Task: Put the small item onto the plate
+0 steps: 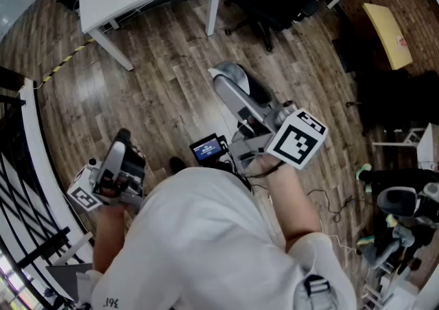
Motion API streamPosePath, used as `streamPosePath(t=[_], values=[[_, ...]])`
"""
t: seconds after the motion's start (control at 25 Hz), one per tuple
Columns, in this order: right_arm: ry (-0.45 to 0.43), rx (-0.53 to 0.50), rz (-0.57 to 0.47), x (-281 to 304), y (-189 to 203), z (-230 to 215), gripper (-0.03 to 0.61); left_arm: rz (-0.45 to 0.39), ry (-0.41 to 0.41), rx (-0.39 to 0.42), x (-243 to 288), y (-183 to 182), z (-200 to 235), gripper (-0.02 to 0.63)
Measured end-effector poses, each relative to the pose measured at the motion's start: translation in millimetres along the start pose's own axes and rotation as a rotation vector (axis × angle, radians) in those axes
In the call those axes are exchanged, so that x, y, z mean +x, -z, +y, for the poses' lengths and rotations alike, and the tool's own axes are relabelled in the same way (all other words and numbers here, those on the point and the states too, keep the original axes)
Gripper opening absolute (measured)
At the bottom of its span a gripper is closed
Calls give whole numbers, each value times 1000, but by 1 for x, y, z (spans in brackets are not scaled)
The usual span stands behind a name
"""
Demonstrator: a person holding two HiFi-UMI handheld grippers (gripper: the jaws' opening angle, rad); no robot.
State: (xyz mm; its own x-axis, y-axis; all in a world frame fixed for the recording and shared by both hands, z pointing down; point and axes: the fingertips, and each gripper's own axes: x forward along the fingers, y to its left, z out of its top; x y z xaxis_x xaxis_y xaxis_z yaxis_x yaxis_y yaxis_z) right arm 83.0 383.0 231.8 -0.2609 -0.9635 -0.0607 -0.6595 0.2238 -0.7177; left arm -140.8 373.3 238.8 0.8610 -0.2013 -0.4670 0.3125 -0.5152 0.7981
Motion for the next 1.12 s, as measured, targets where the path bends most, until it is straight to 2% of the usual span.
streamPosePath(t=[1.12], values=[[0, -8, 8, 15, 3, -17, 321, 13, 16, 10, 12, -1, 17, 109]])
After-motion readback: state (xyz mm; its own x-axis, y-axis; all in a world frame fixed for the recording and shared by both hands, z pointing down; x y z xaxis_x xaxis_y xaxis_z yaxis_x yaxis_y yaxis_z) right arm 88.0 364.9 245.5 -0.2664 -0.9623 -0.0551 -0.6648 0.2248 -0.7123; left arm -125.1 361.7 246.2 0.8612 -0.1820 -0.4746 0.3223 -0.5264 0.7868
